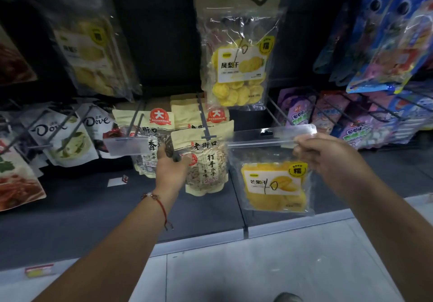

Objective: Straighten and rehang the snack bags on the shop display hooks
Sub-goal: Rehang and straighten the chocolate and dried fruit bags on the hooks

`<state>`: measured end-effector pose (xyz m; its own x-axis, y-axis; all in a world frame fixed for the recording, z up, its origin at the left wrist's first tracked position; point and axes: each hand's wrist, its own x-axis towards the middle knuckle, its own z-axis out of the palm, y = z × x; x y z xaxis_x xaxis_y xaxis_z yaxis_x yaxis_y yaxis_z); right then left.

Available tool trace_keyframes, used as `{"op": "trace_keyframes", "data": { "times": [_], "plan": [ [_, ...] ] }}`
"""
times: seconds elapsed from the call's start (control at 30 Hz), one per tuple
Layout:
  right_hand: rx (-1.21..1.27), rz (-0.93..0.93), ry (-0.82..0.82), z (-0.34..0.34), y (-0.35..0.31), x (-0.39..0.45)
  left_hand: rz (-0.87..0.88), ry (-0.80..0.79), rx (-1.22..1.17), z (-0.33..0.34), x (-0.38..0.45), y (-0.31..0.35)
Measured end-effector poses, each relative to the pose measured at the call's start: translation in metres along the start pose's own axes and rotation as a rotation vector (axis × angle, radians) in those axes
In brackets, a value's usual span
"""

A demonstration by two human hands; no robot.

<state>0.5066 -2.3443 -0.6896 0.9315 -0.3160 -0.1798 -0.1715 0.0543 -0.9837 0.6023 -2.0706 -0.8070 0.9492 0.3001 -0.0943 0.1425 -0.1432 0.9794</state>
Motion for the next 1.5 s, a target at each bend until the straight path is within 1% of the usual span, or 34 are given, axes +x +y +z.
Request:
{"op": "trace_keyframes", "data": {
  "times": [0.07,0.17,0.3,0.4,0.5,0.67,0.83,1.03,1.17,1.27,1.37,1.5],
  "plan": [
    [0.009,0.007,0.0,0.004,-0.002,-0.004,0.049,-0.04,0.063,-0.012,-0.013,0.007],
    [-0.014,0.014,-0.026,0.012,-0.002,-0.013,0.107,-0.147,0.15,-0.033,-0.044,0.026],
    [-0.077,0.004,-0.087,0.026,-0.003,-0.026,0.13,-0.299,0.255,-0.067,-0.08,0.046],
    [-0.121,-0.001,-0.164,0.039,-0.003,-0.036,0.148,-0.335,0.234,-0.092,-0.096,0.051],
    [-0.149,-0.01,-0.232,0.059,-0.002,-0.046,0.175,-0.347,0.267,-0.117,-0.111,0.052],
    [-0.167,-0.02,-0.368,0.1,0.004,-0.059,0.257,-0.299,0.36,-0.158,-0.12,0.044],
    [-0.156,0.008,-0.493,0.14,0.011,-0.07,0.253,-0.275,0.382,-0.186,-0.118,0.041],
    [-0.171,0.027,-0.559,0.175,0.019,-0.075,0.274,-0.284,0.448,-0.204,-0.106,0.042],
    [-0.159,0.018,-0.555,0.194,0.02,-0.074,0.288,-0.229,0.541,-0.213,-0.096,0.046],
    [-0.164,-0.048,-0.541,0.206,0.013,-0.075,0.321,-0.171,0.521,-0.222,-0.089,0.058],
    [-0.265,-0.21,-0.509,0.219,-0.001,-0.082,0.352,-0.106,0.461,-0.232,-0.084,0.071],
    [-0.332,-0.413,-0.445,0.238,-0.017,-0.088,0.418,-0.01,0.401,-0.24,-0.079,0.085]
  ]
}}
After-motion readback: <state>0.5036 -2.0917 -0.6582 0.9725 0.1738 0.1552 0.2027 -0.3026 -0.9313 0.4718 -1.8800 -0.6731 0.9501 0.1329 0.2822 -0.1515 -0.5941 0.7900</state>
